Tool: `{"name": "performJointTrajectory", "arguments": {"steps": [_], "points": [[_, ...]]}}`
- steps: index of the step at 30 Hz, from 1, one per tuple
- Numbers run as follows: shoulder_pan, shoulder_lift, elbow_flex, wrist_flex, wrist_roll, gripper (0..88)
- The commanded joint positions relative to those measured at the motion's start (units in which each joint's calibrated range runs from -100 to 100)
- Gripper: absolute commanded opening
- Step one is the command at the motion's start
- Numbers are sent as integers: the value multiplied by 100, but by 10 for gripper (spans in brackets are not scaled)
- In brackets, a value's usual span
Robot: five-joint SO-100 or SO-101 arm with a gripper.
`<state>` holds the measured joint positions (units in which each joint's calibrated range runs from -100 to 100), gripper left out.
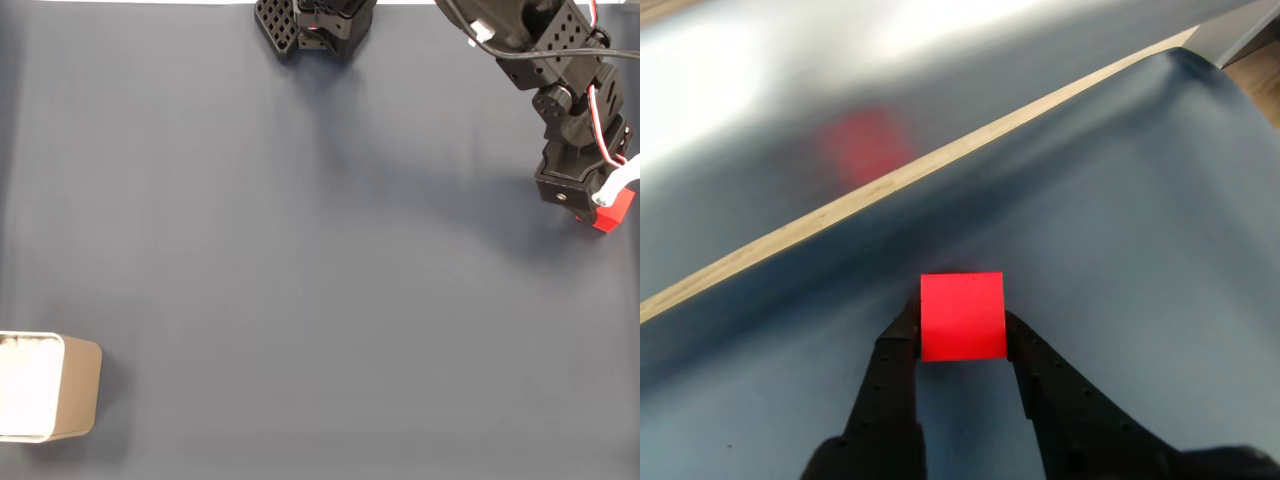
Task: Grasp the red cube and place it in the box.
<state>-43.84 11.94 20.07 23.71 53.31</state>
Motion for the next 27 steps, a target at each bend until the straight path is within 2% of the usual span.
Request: {"name": "performJointTrajectory", "arguments": {"steps": [1, 14, 27], "points": [[-33, -380, -100, 39, 54, 106], [73, -709, -18, 244, 54, 70], [620, -1757, 475, 474, 39, 63]]}}
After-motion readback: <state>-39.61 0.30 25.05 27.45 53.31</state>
